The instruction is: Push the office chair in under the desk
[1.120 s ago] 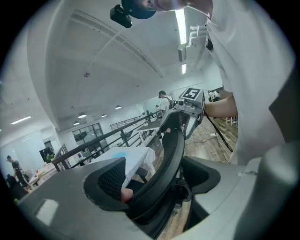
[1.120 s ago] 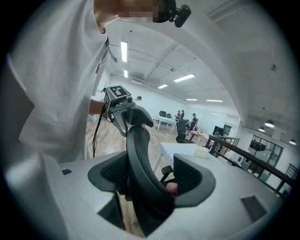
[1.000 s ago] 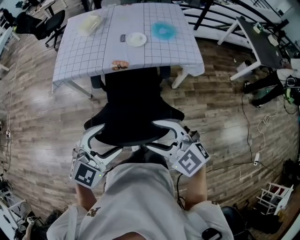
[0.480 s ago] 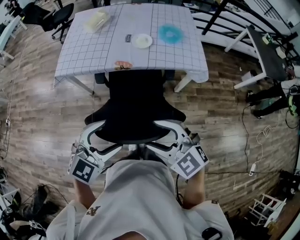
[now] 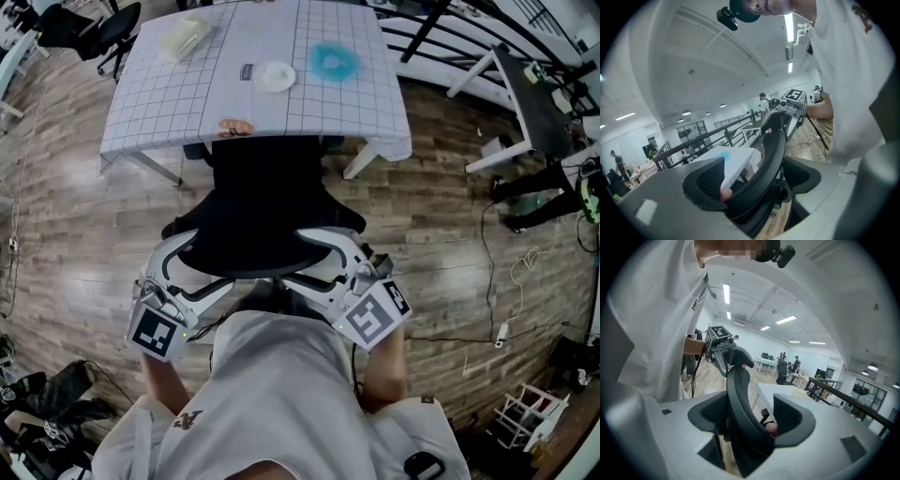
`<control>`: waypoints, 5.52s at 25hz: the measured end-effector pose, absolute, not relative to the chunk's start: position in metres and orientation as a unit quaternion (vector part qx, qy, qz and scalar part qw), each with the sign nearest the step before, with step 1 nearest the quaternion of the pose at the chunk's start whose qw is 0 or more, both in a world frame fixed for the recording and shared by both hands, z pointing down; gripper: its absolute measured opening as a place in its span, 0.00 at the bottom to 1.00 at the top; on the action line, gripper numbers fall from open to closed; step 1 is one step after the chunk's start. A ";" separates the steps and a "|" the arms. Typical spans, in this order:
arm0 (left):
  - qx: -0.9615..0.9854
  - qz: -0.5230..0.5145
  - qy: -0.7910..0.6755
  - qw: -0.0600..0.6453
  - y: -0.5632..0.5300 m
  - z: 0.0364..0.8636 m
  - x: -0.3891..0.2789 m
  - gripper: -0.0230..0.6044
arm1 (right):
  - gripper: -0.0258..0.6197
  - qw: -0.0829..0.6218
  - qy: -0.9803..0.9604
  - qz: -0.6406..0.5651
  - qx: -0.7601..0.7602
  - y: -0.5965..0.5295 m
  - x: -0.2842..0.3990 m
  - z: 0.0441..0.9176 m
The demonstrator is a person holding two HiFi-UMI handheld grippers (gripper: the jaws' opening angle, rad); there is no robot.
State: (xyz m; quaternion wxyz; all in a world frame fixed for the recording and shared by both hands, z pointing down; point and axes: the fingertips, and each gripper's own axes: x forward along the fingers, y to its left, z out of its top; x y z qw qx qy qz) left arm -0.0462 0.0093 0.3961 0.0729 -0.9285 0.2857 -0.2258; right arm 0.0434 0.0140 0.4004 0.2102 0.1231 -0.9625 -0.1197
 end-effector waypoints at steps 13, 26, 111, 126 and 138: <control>-0.931 -0.232 0.274 0.065 -0.014 0.397 -0.043 0.66 | 0.53 0.212 -0.962 -0.112 0.128 -0.010 0.049 0.399; -0.934 -0.226 0.267 0.074 -0.037 0.394 -0.035 0.65 | 0.53 0.214 -0.962 -0.110 0.130 -0.032 0.055 0.398; -0.934 -0.226 0.270 0.061 -0.216 0.392 0.044 0.68 | 0.53 0.213 -0.962 -0.115 0.127 -0.208 0.135 0.397; -0.940 -0.217 0.258 0.057 -0.229 0.391 0.049 0.67 | 0.53 0.221 -0.962 -0.099 0.128 -0.220 0.139 0.399; -0.941 -0.209 0.259 0.062 -0.243 0.387 0.060 0.67 | 0.53 0.217 -0.963 -0.099 0.123 -0.234 0.150 0.397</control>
